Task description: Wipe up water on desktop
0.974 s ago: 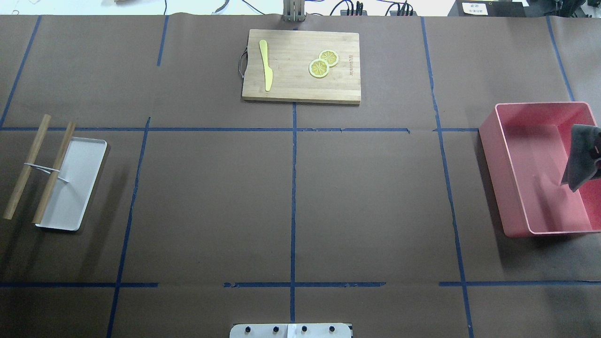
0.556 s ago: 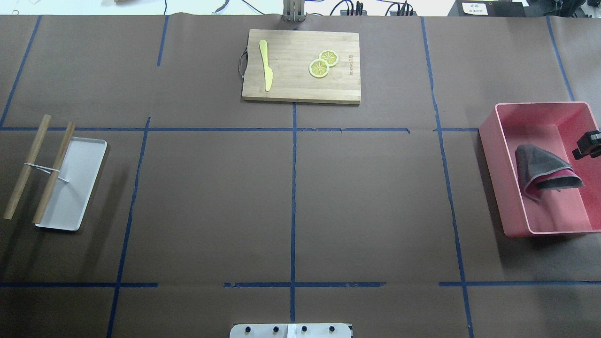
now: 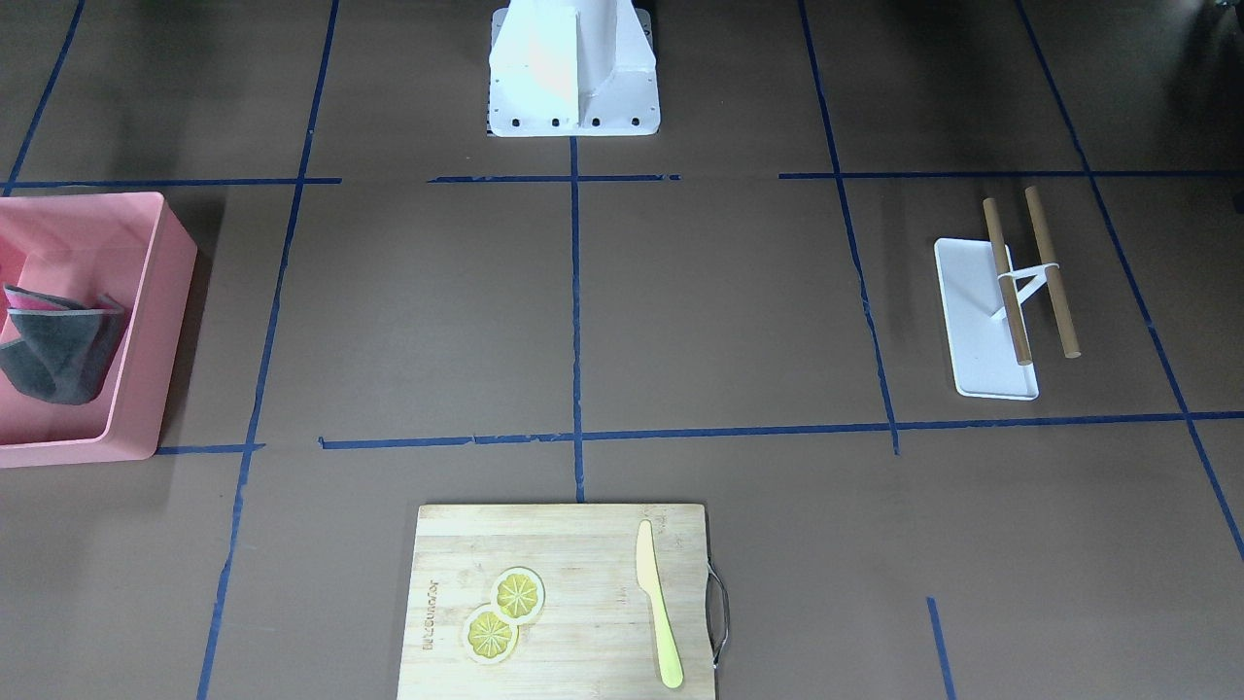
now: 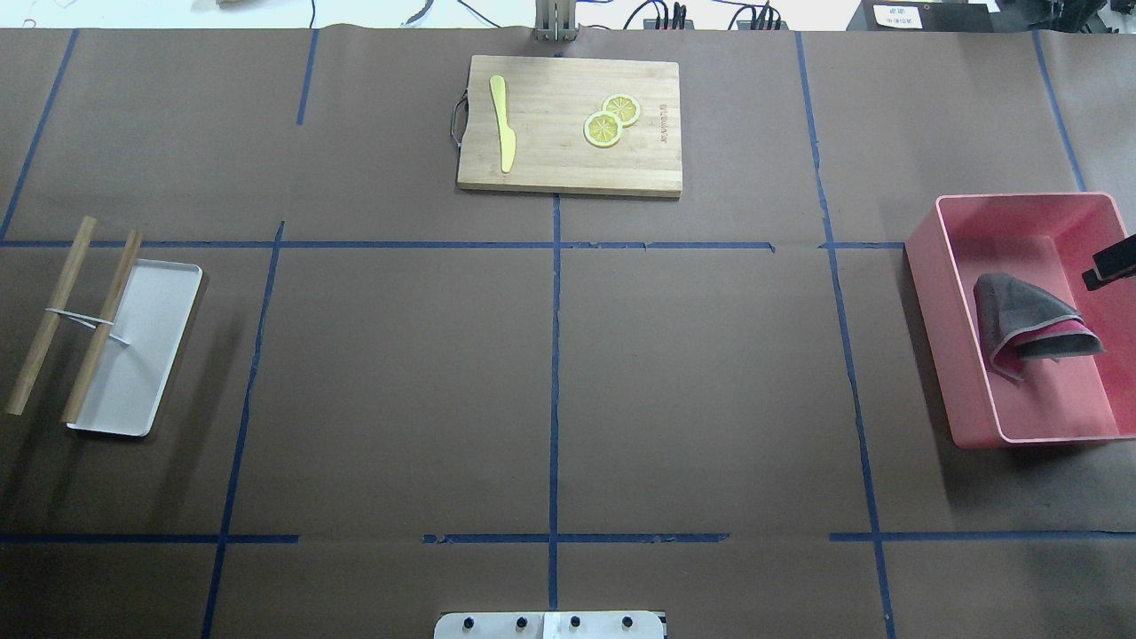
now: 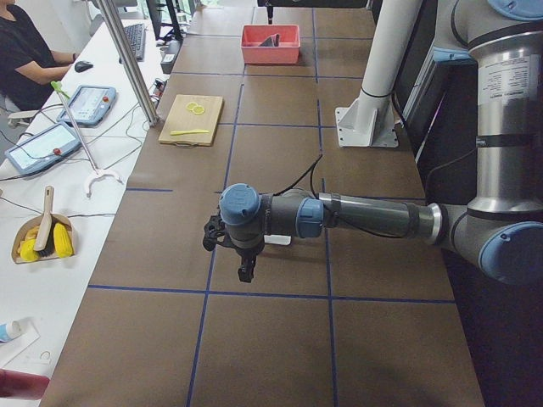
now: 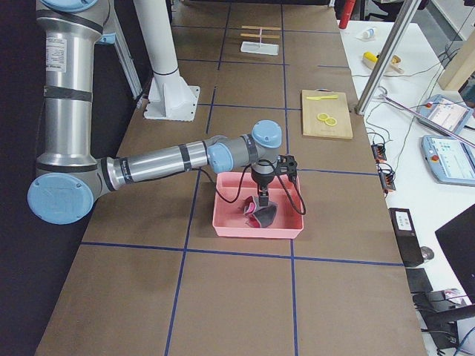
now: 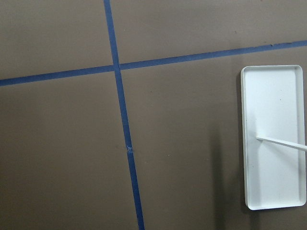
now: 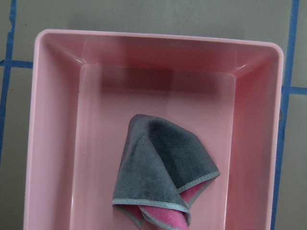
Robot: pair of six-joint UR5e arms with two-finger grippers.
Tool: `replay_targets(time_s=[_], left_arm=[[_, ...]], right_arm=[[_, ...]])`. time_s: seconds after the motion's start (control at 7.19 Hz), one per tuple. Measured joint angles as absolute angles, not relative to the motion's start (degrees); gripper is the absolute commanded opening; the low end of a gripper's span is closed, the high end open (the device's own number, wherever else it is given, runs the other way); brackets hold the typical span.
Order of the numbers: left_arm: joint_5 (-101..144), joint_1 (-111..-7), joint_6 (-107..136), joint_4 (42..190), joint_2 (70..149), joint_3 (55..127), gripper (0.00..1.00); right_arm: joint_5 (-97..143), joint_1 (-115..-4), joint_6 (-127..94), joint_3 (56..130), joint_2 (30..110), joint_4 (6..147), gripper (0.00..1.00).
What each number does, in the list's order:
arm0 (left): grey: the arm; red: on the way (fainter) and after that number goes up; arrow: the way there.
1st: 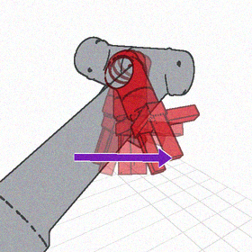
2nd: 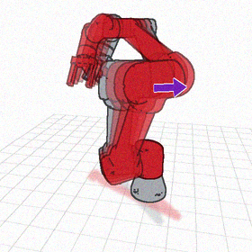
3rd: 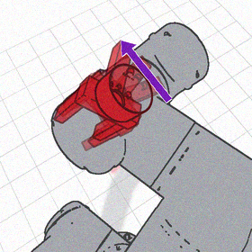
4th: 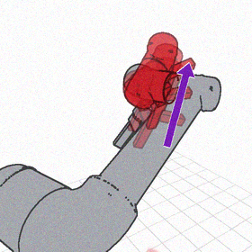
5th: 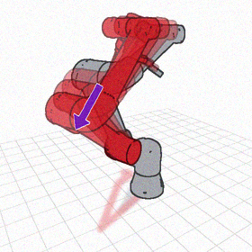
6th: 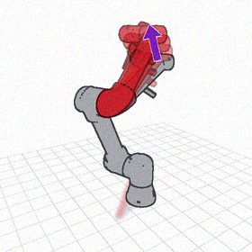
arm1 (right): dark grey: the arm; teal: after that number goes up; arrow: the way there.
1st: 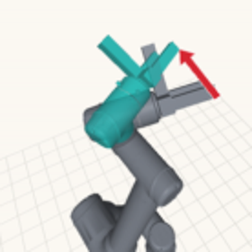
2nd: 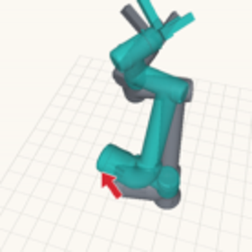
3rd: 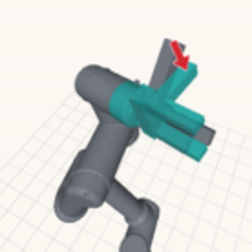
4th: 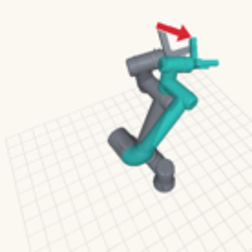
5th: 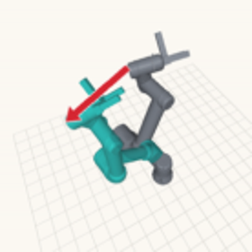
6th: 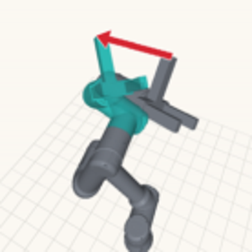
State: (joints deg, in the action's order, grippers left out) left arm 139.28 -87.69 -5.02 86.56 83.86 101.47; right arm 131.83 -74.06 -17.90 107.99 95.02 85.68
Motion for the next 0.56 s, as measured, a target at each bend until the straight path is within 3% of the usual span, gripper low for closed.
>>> replay_targets(time_s=[0.56], left_arm=[[136.76, -87.54, -5.01, 86.07, 85.24, 99.55, 1.0]], right_arm=[[132.42, -84.29, 1.41, 106.05, 94.11, 99.1, 1.0]])
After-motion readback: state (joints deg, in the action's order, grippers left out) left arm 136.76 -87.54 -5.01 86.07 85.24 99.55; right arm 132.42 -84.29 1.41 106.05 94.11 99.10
